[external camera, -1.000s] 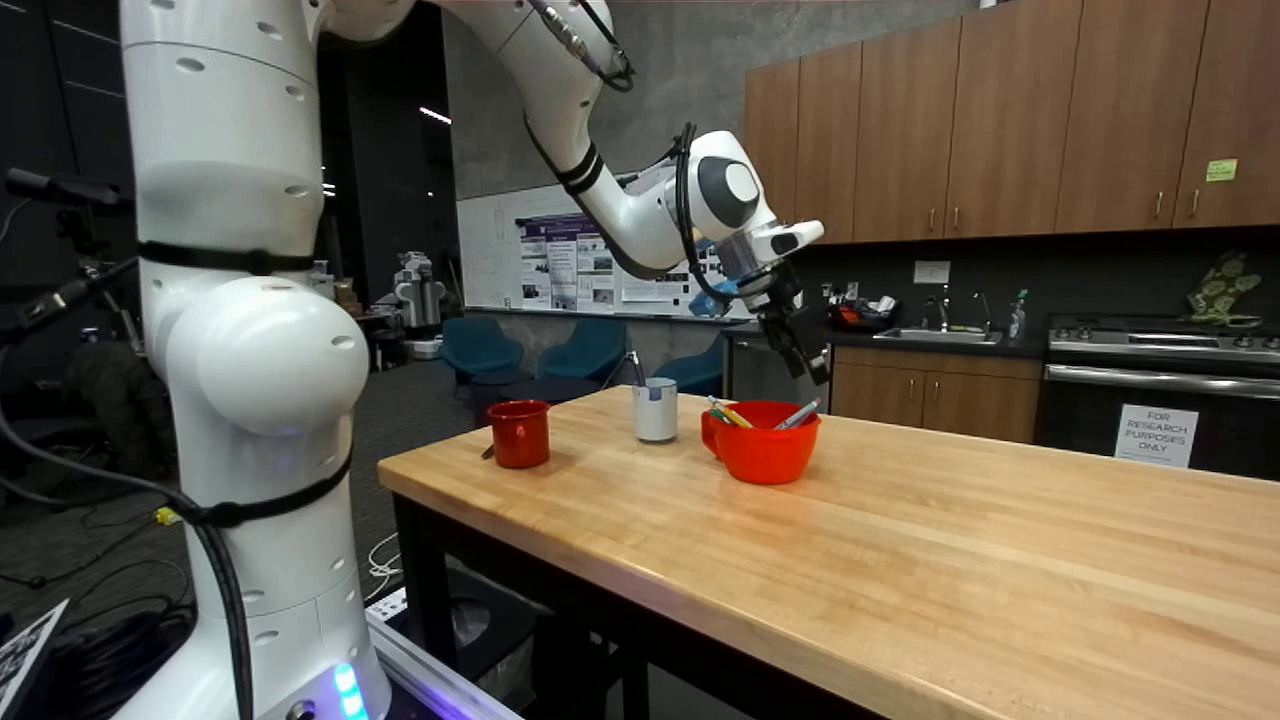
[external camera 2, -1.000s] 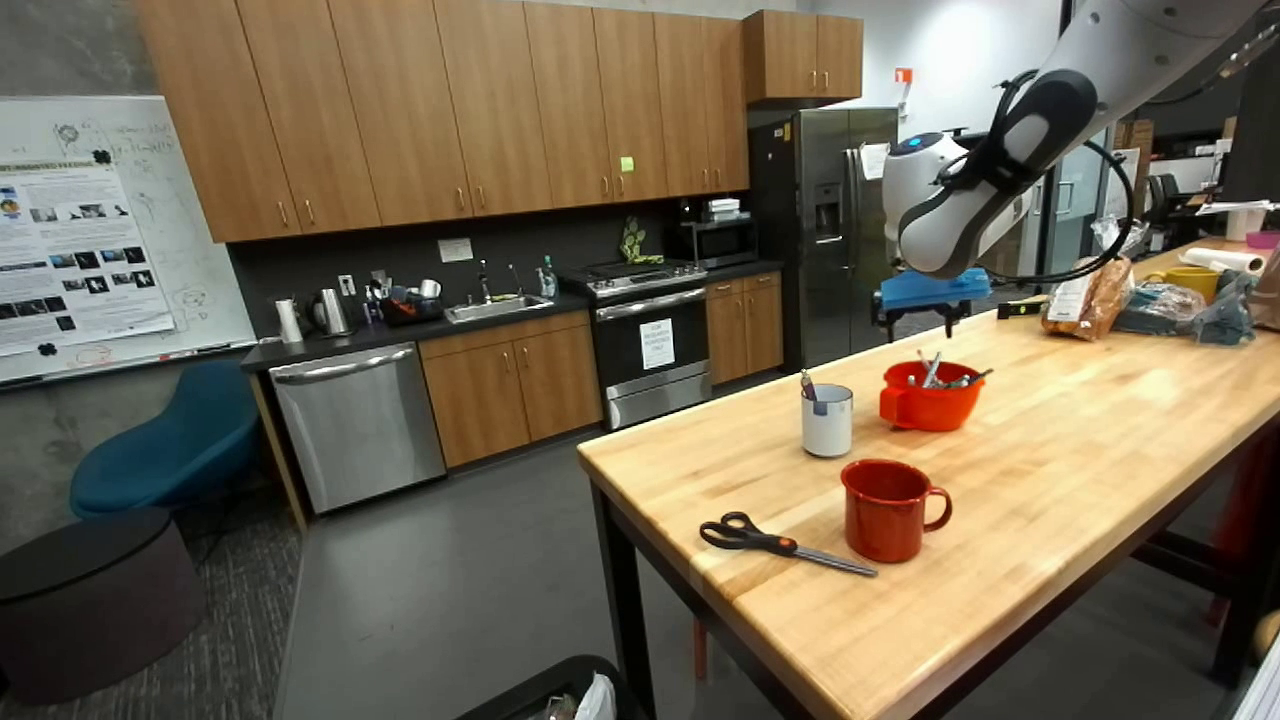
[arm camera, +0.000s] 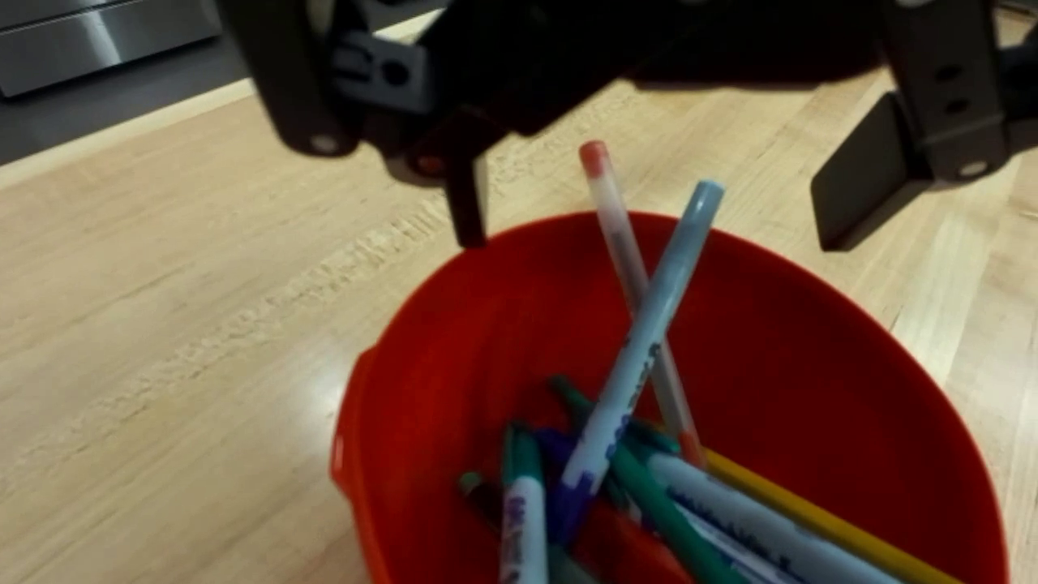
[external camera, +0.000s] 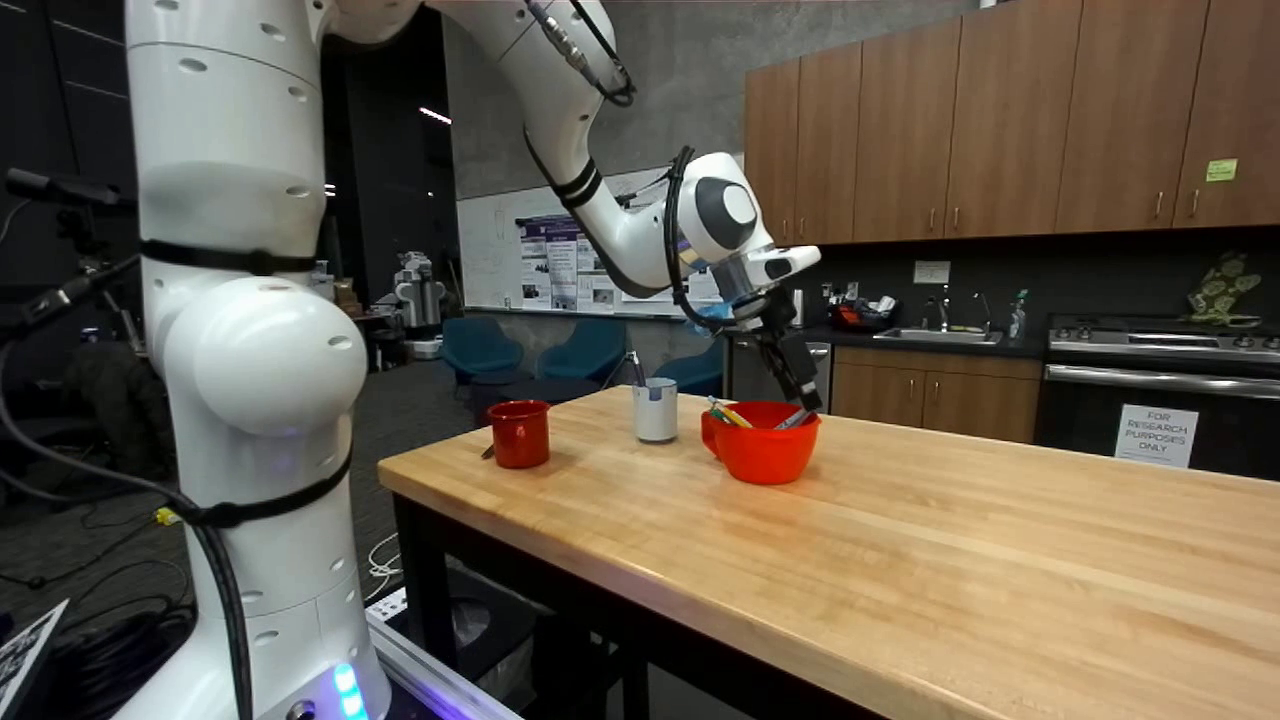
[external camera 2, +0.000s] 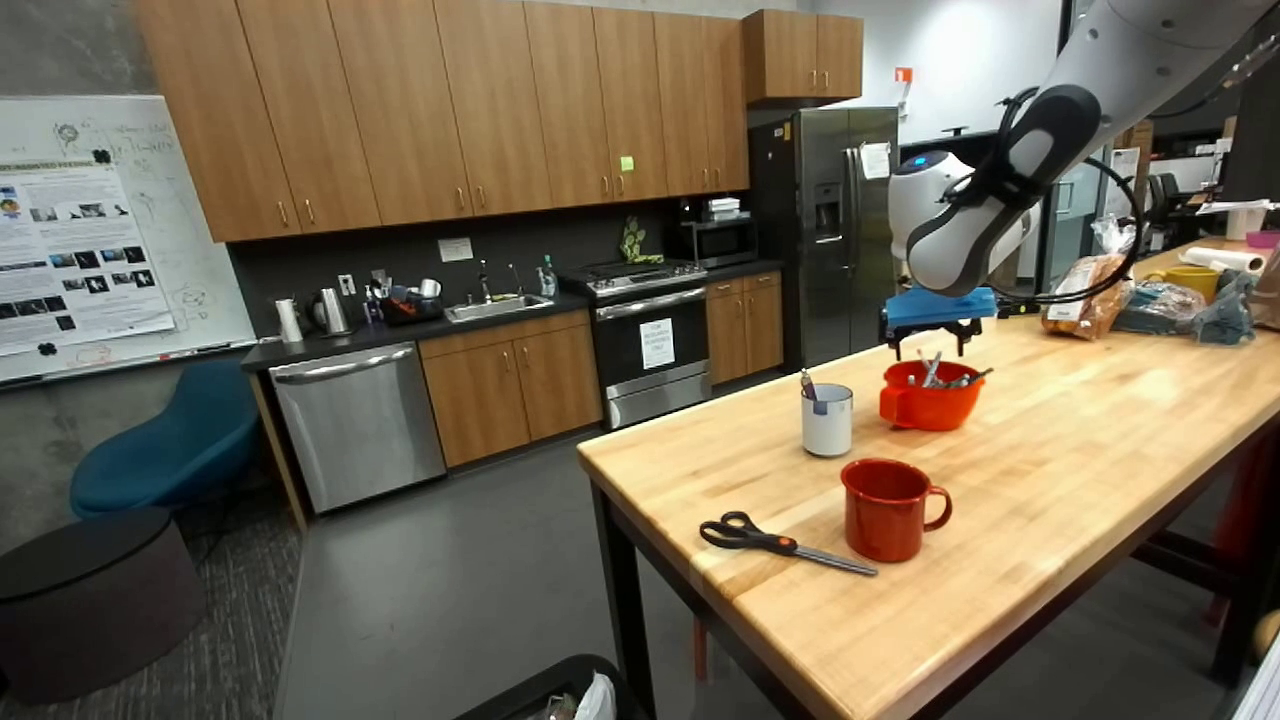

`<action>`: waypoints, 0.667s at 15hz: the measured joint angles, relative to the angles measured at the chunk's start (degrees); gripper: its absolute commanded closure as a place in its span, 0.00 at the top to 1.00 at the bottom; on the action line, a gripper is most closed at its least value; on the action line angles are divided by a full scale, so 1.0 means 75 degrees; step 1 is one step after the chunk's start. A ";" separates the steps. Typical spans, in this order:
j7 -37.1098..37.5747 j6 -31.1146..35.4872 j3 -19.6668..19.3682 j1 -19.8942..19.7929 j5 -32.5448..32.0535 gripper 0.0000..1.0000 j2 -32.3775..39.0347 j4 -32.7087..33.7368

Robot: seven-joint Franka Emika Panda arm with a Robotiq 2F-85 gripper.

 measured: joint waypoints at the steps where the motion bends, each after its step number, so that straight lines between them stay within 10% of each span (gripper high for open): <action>1: 0.0189 -0.0001 -0.0018 -0.0014 -0.0074 1.00 0.0030 -0.0004; 10: 0.1354 -0.0004 -0.0070 -0.0011 -0.0479 0.27 0.0053 0.0028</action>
